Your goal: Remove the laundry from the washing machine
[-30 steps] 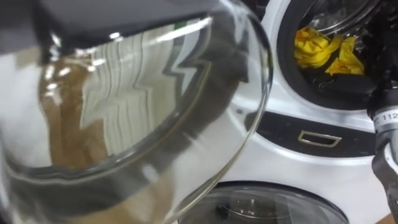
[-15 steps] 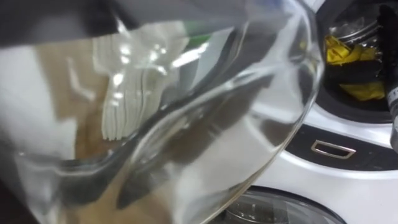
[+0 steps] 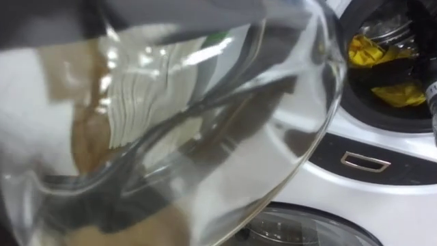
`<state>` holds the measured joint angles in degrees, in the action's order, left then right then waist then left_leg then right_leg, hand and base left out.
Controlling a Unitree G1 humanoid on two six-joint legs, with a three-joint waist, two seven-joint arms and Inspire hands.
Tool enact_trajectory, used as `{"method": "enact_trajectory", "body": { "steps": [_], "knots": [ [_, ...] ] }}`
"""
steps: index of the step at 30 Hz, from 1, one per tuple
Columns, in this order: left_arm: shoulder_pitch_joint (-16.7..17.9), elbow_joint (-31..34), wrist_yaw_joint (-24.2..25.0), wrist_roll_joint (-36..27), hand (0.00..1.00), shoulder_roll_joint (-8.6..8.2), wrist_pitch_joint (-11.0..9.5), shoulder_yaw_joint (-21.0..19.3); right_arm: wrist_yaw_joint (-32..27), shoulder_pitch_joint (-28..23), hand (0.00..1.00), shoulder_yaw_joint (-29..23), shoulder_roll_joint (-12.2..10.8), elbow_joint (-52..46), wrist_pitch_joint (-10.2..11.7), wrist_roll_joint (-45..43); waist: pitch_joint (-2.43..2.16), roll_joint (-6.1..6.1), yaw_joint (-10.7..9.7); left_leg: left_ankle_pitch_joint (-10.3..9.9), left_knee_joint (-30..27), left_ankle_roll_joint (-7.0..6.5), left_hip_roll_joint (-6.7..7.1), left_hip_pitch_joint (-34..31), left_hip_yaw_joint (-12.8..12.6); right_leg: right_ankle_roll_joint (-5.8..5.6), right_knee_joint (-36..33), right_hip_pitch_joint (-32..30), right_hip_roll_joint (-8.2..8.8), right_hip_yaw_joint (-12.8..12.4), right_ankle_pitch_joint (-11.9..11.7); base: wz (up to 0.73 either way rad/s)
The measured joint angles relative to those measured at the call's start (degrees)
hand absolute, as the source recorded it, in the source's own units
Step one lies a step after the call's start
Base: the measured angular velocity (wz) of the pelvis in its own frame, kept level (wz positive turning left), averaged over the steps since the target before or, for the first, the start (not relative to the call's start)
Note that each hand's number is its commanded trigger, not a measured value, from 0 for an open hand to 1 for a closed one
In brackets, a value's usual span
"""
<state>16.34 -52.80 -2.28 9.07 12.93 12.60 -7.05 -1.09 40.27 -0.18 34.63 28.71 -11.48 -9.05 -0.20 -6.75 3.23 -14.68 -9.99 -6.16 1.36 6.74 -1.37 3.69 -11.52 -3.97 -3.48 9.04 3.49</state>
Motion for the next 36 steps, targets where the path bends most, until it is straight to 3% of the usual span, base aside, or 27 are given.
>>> {"method": "enact_trajectory", "body": {
  "steps": [2, 4, 8, 11, 13, 15, 16, 18, 19, 25, 36],
  "knots": [
    [-0.56, -0.03, 0.47, -0.02, 0.00, 0.21, -0.02, 0.01, 2.21, 1.61, 0.00, 2.15, 1.06, 3.11, -0.04, -0.07, -0.29, -0.46, 0.09, 0.00, -0.28, 0.00, 0.05, 0.04, 0.21, 0.00, 0.07, 0.31, 0.10, 0.02, 0.00, 0.10],
    [-1.13, -0.10, 0.63, -0.08, 0.00, 0.36, -0.05, 0.03, 5.20, 2.79, 0.00, 4.54, 2.08, 6.29, -0.04, -0.12, -0.20, -0.61, 0.34, 0.00, -0.35, 0.00, 0.16, 0.82, 0.60, 0.00, 0.91, 1.65, 0.25, 0.38, 0.00, 0.11],
    [-1.65, -0.10, 1.44, 0.00, 0.00, 0.65, 0.00, -0.08, 10.28, 4.41, 0.00, 5.39, 2.07, 10.56, -0.74, -0.19, -0.43, -1.26, 0.80, -0.01, -0.25, 0.00, 0.25, 1.05, 0.89, -0.01, 0.87, 2.05, 0.36, 0.41, -0.01, 0.03],
    [-1.37, -0.11, 2.03, -0.03, 0.00, 0.86, 0.27, -0.06, 14.19, 6.53, 0.00, 5.70, 2.24, 12.46, -1.97, -0.30, -0.33, -1.41, 1.09, -0.01, 0.09, 0.01, 0.27, 1.20, 1.02, -0.01, 0.87, 2.14, 0.39, 0.54, -0.01, 0.01],
    [-1.44, -0.40, 2.94, -0.32, 0.00, 1.68, 0.76, -0.03, 16.77, 7.01, 0.00, 5.68, 2.88, 12.96, -2.38, -0.32, 0.28, -1.77, 1.31, 0.07, 0.34, 0.15, 0.11, 1.84, 1.26, 0.01, 0.93, 2.73, 0.27, 0.78, 0.01, 0.05],
    [-1.56, -0.82, 3.07, -0.49, 0.00, 1.79, 0.86, -0.03, 18.42, 7.01, 0.00, 5.62, 3.36, 12.97, -2.37, -0.42, 0.31, -1.87, 1.37, 0.04, 0.39, 0.18, 0.06, 1.81, 1.26, 0.01, 0.99, 2.71, 0.23, 0.84, 0.01, 0.00],
    [-1.75, -1.14, 3.42, -0.46, 0.00, 1.79, 0.87, -0.03, 19.52, 7.01, 0.16, 5.55, 3.67, 12.96, -2.37, -0.57, 0.30, -1.89, 1.24, 0.04, 0.38, 0.18, 0.07, 1.75, 1.42, 0.01, 1.06, 2.71, 0.27, 1.29, 0.01, 0.04],
    [-2.18, -1.33, 4.06, -0.47, 0.00, 1.84, 0.99, -0.03, 20.99, 7.02, 0.84, 5.55, 4.35, 13.09, -2.38, -0.57, 0.27, -1.93, 1.25, 0.04, 0.39, 0.18, 0.09, 1.71, 1.59, 0.01, 1.09, 2.72, 0.32, 1.62, 0.01, 0.05],
    [-2.44, -1.34, 4.20, -0.49, 0.00, 1.84, 1.09, 0.00, 21.79, 7.00, 1.00, 5.55, 4.60, 13.19, -2.39, -0.60, 0.27, -1.92, 1.13, 0.04, 0.29, 0.18, 0.08, 1.77, 1.61, 0.01, 1.16, 2.83, 0.30, 1.70, 0.01, 0.03],
    [-3.77, -1.36, 4.48, -1.17, 0.00, 2.27, 1.10, -0.01, 24.93, 7.00, 1.00, 5.31, 4.98, 13.31, -2.31, -0.59, 0.23, -1.83, 0.51, 0.05, 0.18, 0.17, 0.06, 1.99, 1.61, 0.01, 1.89, 3.31, 0.22, 1.87, 0.00, 0.01],
    [-5.08, -1.35, 4.15, -2.90, 0.00, 2.45, 0.58, 0.51, 23.73, 7.00, 1.00, 3.38, 5.61, 13.45, -1.69, -1.99, 0.48, -0.99, 1.61, -0.08, 0.59, 0.39, -0.58, 2.83, 1.58, 0.02, 1.99, 3.87, -0.39, 2.02, 0.00, 0.00]
  ]
}}
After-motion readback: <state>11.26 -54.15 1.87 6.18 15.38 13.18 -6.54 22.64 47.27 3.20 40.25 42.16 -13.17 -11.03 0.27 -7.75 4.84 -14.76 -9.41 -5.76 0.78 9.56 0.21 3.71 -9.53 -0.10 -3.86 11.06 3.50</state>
